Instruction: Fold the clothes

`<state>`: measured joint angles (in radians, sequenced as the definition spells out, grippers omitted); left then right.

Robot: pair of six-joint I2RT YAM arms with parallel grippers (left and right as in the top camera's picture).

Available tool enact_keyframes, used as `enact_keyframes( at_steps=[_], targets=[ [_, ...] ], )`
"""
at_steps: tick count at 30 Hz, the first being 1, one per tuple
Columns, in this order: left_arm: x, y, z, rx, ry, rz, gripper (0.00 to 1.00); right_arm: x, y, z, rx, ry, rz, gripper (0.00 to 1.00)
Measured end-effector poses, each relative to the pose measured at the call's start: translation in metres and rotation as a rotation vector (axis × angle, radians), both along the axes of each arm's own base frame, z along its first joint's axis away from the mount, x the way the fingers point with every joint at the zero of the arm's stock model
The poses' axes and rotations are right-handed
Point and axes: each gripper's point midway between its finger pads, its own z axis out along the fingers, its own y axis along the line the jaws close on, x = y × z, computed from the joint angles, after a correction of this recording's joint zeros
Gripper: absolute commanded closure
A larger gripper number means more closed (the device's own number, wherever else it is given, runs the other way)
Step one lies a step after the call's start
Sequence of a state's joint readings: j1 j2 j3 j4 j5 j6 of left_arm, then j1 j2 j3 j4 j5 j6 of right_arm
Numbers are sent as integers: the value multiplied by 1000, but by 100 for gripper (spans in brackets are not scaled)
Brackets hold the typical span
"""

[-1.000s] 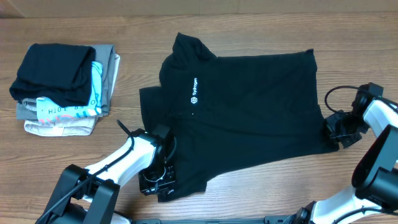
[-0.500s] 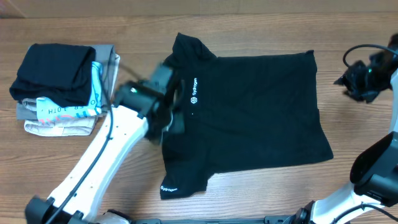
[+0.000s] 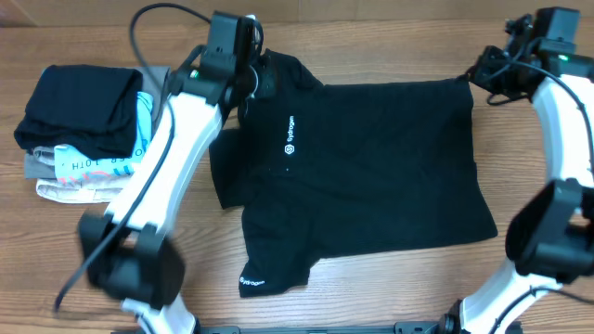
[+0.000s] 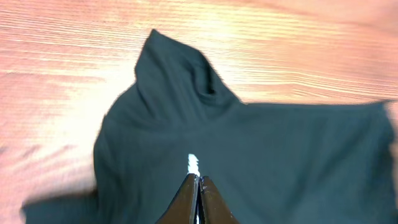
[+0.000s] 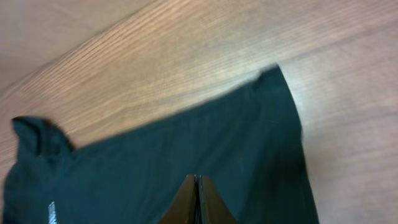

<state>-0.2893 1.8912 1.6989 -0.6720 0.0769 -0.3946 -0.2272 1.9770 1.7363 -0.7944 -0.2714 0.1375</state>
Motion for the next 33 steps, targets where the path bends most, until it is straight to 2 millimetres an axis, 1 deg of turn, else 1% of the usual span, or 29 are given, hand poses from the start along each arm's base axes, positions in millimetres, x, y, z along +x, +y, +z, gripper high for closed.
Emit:
enact_keyframes(
  at_steps=[3,5,7,9,12,17,22,24,33],
  targets=[
    [25,-3,-44,27,32,-13,96,23,-4,-35,-20,-2,0,96],
    [36,-6,-69,36,43,-20,96,31,-10,-62,-32,16,-7,96],
    [42,-8,-91,43,61,-24,96,36,-15,-88,-48,43,-22,96],
    [44,-9,-109,48,80,-24,96,36,-20,-111,-65,75,-31,96],
    [45,-9,-130,56,106,-25,96,34,-24,-132,-87,110,-32,96],
    [45,-9,-155,74,138,-37,96,32,-33,-152,-138,146,-43,96],
    [46,-6,-182,99,166,-27,96,35,-46,-153,-203,137,-75,96],
    [53,-3,-178,116,138,-12,95,38,-50,-153,-217,129,-81,96],
    [86,4,-182,106,28,27,95,52,-66,-152,-255,62,-114,96]
  ],
)
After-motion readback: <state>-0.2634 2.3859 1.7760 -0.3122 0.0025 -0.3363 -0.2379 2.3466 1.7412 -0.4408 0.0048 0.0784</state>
